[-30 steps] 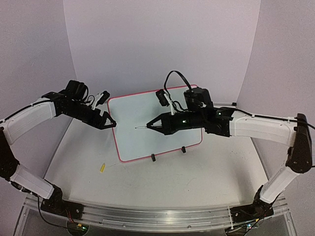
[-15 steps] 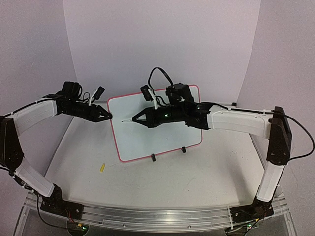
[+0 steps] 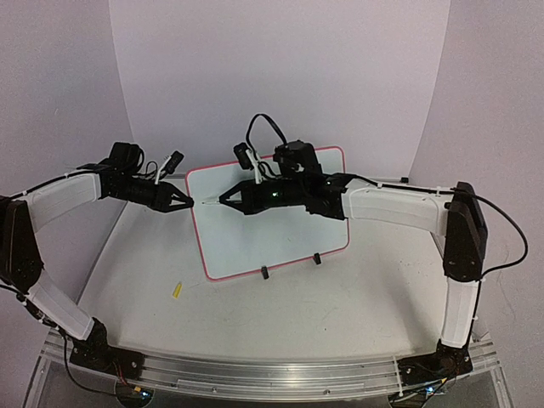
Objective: Write a sentence on the whiteboard
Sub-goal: Hold the whiteboard at the center of the board, then write a sentence on the whiteboard.
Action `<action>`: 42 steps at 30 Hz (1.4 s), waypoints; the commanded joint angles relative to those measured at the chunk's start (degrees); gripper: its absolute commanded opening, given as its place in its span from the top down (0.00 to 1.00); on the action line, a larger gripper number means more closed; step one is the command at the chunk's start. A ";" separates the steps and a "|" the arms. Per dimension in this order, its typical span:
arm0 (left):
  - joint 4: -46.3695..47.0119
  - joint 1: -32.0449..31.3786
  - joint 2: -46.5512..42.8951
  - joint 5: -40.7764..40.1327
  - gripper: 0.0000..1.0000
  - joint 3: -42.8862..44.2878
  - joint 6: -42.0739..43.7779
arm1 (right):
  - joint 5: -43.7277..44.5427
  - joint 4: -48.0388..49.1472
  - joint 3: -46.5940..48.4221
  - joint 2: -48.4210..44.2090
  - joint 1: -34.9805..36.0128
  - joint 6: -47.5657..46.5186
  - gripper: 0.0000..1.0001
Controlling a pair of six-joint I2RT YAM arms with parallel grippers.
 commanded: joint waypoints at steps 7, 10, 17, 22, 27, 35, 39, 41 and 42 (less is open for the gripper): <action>1.91 -0.16 1.25 0.58 0.81 0.24 0.65 | 2.79 1.34 5.12 3.19 0.89 -0.74 1.00; 2.52 -0.16 1.37 1.19 0.78 -0.04 0.14 | 3.54 1.33 5.42 3.55 1.01 -0.79 1.00; 3.11 -0.73 1.91 2.06 0.86 -0.14 -0.21 | 4.34 1.30 6.26 4.31 1.18 -0.83 1.00; 2.61 -0.94 1.99 1.25 0.95 -0.17 0.41 | 5.21 1.25 6.61 4.58 1.40 -0.92 1.00; 2.26 -0.98 2.01 0.19 1.00 -0.47 1.22 | 6.14 1.25 6.58 4.84 1.46 -1.09 1.00; 1.69 -1.14 1.87 -1.00 1.00 -0.83 2.74 | 7.05 1.29 6.32 4.69 1.55 -1.43 1.00; 1.49 -1.20 1.80 -1.22 1.00 -0.86 3.03 | 7.19 1.25 6.40 5.09 1.54 -1.45 1.00; 1.37 -1.21 1.75 -1.43 1.00 -0.84 3.23 | 7.49 1.28 6.42 5.28 1.57 -1.42 1.00; 1.32 -1.24 1.75 -1.44 1.00 -0.84 3.27 | 7.75 1.26 6.45 5.33 1.55 -1.35 1.00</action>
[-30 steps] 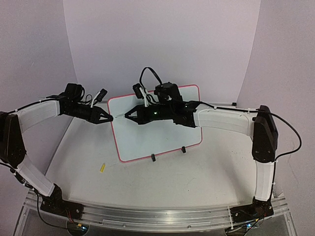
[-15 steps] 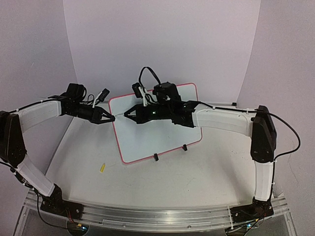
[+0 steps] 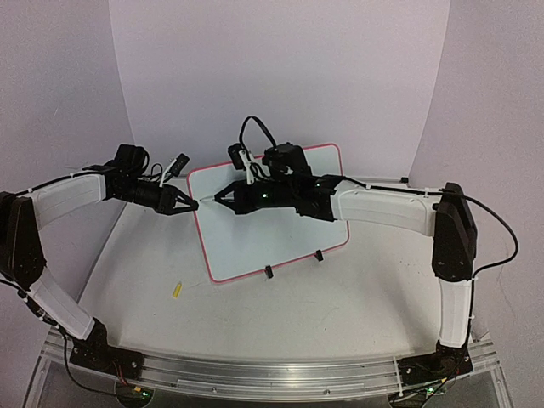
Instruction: Write a sentence on the whiteboard
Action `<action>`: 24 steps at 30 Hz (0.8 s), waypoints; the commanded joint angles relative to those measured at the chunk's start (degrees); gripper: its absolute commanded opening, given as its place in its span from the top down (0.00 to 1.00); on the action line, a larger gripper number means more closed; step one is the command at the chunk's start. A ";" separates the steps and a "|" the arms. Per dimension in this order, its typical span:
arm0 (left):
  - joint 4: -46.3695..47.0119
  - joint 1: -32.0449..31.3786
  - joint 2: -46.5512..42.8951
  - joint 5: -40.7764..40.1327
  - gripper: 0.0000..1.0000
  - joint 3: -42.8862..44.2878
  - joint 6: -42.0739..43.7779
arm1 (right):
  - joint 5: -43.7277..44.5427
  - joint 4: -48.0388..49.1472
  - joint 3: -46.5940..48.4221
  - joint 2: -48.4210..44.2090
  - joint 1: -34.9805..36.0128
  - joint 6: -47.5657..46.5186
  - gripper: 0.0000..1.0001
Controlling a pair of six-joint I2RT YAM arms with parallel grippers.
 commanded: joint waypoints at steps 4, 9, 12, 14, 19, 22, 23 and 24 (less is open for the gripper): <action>-0.19 -0.17 -0.10 -3.22 1.00 -0.60 1.16 | 2.92 0.95 2.39 1.50 0.36 -0.73 1.00; -0.33 -0.34 -0.10 -3.31 1.00 -0.54 1.27 | 4.10 0.19 3.21 2.17 0.36 -0.45 1.00; -0.44 -0.40 -0.16 -3.38 1.00 -0.50 1.37 | 5.51 0.18 2.78 1.84 0.43 -0.42 1.00; -0.46 -0.36 -0.19 -3.43 1.00 -0.49 1.46 | 6.78 0.51 2.19 1.24 0.45 -0.43 1.00; -0.52 -0.36 -0.26 -3.47 1.00 -0.51 1.47 | 9.42 3.16 0.78 -0.38 0.44 -0.43 1.00; -0.60 -0.33 -0.27 -3.58 1.00 -0.44 1.52 | 10.48 5.24 0.14 -1.19 0.44 -0.33 1.00; -0.57 -0.36 -0.27 -3.57 1.00 -0.44 1.52 | 10.85 5.80 0.02 -1.38 0.41 -0.27 1.00; -0.60 -0.37 -0.27 -3.57 1.00 -0.43 1.53 | 11.17 6.37 -0.04 -1.56 0.43 -0.24 1.00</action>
